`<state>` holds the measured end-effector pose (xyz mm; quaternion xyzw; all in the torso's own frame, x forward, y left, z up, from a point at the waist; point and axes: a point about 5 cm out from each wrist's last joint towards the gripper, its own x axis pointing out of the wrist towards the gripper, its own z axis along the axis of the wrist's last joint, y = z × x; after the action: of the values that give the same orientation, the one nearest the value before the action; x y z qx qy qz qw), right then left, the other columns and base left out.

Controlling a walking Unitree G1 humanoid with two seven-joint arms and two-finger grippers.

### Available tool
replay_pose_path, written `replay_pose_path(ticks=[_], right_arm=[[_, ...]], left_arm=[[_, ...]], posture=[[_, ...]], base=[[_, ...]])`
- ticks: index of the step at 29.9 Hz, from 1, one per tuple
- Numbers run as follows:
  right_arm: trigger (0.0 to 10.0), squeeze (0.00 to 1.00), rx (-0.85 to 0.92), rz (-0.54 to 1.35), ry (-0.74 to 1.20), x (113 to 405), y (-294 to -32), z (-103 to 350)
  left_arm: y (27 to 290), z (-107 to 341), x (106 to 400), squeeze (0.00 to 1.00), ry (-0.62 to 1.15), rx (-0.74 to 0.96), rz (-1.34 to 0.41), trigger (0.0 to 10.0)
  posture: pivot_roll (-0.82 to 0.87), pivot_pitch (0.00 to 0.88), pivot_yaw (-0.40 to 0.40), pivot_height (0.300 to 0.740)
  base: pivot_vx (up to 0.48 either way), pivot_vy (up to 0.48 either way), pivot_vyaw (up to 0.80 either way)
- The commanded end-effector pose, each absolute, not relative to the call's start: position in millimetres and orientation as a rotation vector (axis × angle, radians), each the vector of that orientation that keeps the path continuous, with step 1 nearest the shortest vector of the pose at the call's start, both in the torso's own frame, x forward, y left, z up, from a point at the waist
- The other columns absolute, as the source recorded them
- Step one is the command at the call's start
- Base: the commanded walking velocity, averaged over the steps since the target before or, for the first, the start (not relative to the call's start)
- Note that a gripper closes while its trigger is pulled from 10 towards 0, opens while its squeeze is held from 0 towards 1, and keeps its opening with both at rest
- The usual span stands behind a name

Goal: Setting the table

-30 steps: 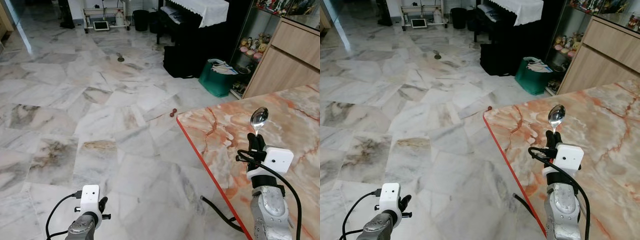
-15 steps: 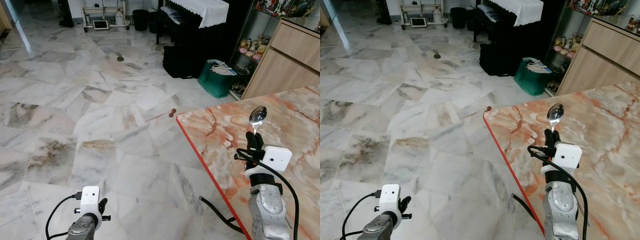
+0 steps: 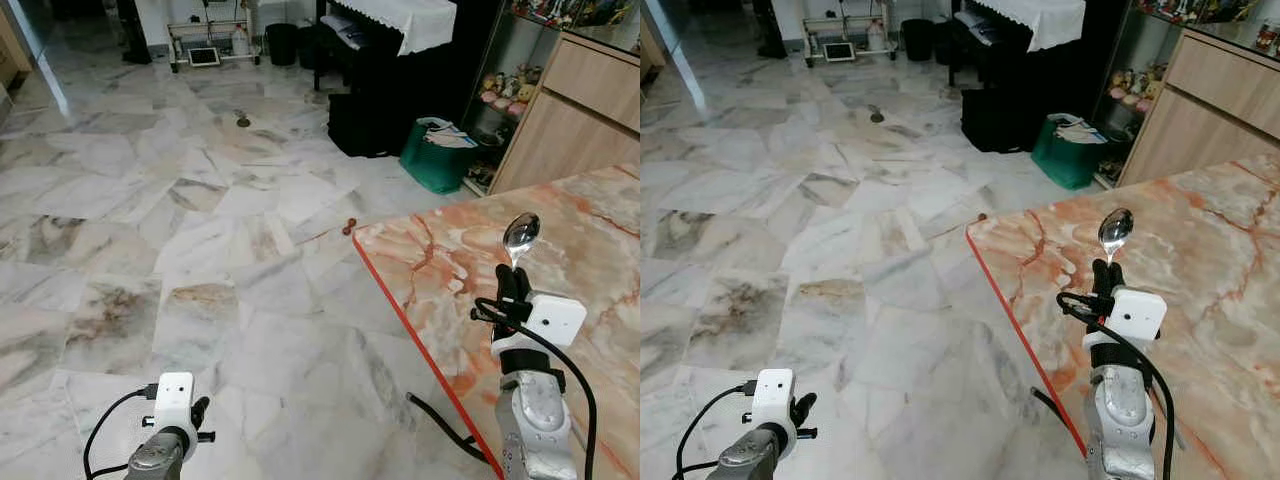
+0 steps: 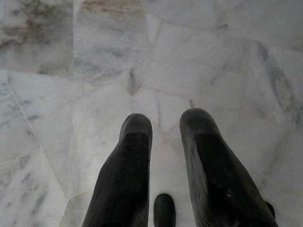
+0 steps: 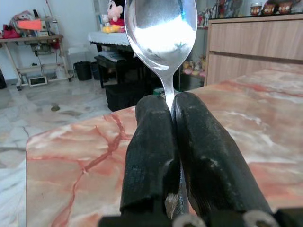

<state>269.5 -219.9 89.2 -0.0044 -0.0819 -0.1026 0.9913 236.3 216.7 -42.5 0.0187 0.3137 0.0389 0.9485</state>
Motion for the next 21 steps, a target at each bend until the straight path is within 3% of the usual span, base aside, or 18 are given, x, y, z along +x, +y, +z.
replay_pose_path(ticks=[1,15,21], right_arm=[[10.0,0.0,-0.012,-0.22,-0.172,271,-222,91],[10.0,0.0,-0.038,-0.184,-0.194,284,-218,101],[10.0,0.0,-0.037,-0.191,-0.211,288,-222,107]], left_arm=[[220,-42,237,0.0,0.654,0.055,0.077,10.0],[215,-34,250,0.0,0.611,0.051,0.077,10.0],[214,-31,253,0.0,0.596,0.047,0.078,10.0]], posture=[[0.08,0.0,-0.008,0.727],[0.06,0.0,-0.011,0.727],[0.06,0.0,-0.01,0.727]], base=[[0.0,0.0,0.0],[0.0,0.0,0.0],[-0.256,0.0,0.0]])
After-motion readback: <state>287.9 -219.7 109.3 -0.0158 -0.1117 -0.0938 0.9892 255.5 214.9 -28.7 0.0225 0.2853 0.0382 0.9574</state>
